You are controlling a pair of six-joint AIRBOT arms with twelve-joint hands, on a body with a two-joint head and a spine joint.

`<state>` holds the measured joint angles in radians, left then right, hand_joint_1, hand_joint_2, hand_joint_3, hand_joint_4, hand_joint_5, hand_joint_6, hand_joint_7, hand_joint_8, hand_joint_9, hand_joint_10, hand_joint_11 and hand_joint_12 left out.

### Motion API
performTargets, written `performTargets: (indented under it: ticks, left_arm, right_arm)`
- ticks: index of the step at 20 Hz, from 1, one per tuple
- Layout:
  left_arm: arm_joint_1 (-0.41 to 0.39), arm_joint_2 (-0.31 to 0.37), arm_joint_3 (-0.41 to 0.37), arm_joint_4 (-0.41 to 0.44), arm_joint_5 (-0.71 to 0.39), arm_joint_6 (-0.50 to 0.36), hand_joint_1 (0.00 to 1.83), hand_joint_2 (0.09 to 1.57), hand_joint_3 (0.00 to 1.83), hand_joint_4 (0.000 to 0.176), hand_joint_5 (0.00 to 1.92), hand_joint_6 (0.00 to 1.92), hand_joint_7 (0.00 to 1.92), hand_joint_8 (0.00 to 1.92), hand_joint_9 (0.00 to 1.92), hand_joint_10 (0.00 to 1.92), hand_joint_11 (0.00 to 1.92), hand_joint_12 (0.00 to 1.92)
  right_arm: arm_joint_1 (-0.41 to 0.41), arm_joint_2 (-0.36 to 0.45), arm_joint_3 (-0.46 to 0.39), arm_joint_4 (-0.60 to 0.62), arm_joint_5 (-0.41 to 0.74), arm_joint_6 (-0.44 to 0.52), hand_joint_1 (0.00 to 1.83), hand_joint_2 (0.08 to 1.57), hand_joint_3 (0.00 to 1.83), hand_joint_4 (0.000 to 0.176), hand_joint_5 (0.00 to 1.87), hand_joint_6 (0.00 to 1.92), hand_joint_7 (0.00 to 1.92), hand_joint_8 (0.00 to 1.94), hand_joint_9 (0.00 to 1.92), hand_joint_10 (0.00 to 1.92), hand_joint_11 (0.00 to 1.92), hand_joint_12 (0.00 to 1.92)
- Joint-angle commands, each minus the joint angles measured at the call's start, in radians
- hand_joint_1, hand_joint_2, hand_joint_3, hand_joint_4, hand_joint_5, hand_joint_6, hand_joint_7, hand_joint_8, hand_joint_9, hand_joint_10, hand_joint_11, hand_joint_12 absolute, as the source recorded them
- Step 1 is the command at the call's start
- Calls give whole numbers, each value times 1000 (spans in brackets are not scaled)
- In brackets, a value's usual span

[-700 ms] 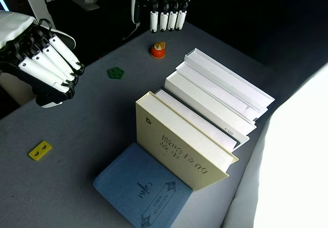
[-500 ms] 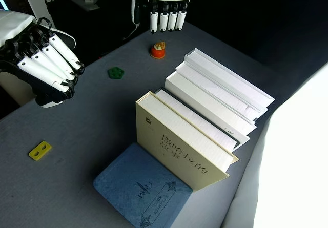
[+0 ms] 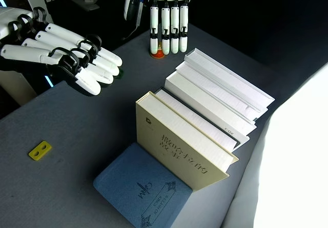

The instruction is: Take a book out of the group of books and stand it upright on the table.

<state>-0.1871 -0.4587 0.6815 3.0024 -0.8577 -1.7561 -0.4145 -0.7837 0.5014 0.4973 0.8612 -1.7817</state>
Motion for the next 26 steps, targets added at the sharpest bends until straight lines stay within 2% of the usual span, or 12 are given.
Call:
performTargets:
  ticks: [1,5,8,9,11,14,16,18,19,21,24,26]
  left_arm:
    - [-13,-1,9,10,79,-1,0,1242,26,30,0,0,4,0,0,0,0,0]
    - [-7,-1,11,10,79,-1,0,1237,17,45,10,4,31,10,4,2,13,6]
    - [-7,-1,2,10,79,-1,0,1241,15,45,2,0,44,11,2,1,2,2]
    - [-7,-1,2,10,79,-1,0,1249,17,42,8,2,51,12,7,3,25,14]
    - [-7,-1,9,10,79,-1,0,1248,13,51,13,3,42,6,0,0,30,22]
    - [-11,-3,20,10,79,-1,0,1254,12,57,0,0,3,0,0,0,0,0]
    - [-15,-4,20,10,79,-1,4,1248,7,69,4,2,4,1,0,0,19,10]
    - [-14,-3,22,10,79,-1,5,1245,5,70,20,7,11,3,0,0,2,3]
    - [-12,-3,26,10,79,-1,0,1243,3,67,26,10,26,9,0,0,0,0]
    - [-12,3,38,10,79,-1,0,1237,1,69,33,11,56,19,16,6,17,8]
    - [-12,2,58,10,79,-1,0,1245,3,55,39,11,68,17,5,1,27,15]
    - [-13,0,67,10,79,-1,0,1240,1,53,12,0,67,13,0,0,29,18]
  right_arm:
    - [5,-10,8,-47,158,-1,78,1168,0,0,266,4,221,0,191,0,0,564]
    - [-18,-119,74,-47,293,-4,106,1154,0,0,272,7,244,6,203,9,0,425]
    - [-12,-190,108,-23,314,-45,134,1163,2,0,228,2,229,1,170,1,0,497]
    - [-11,-221,123,-19,325,-59,119,1167,2,0,234,3,230,1,158,4,0,404]
    - [-11,-263,147,-5,341,-77,82,1169,2,0,202,0,218,0,143,2,0,325]
    - [2,-312,182,35,349,-94,72,1176,2,0,222,8,226,2,157,5,0,315]
    - [-1,-339,209,35,349,-94,110,1158,0,0,264,10,259,5,199,11,0,517]
    - [-3,-360,234,53,349,-93,118,1147,0,0,297,13,292,7,216,10,0,494]
    - [-3,-367,244,66,347,-93,78,1156,0,0,267,9,273,6,200,3,0,354]
    - [-3,-389,270,73,331,-93,60,1157,0,0,271,9,270,3,199,2,0,291]
    - [-5,-404,289,73,304,-77,25,1169,2,0,311,9,252,0,158,0,0,125]
    - [-7,-409,296,73,298,-75,1,1167,0,15,471,34,242,0,110,1,0,198]
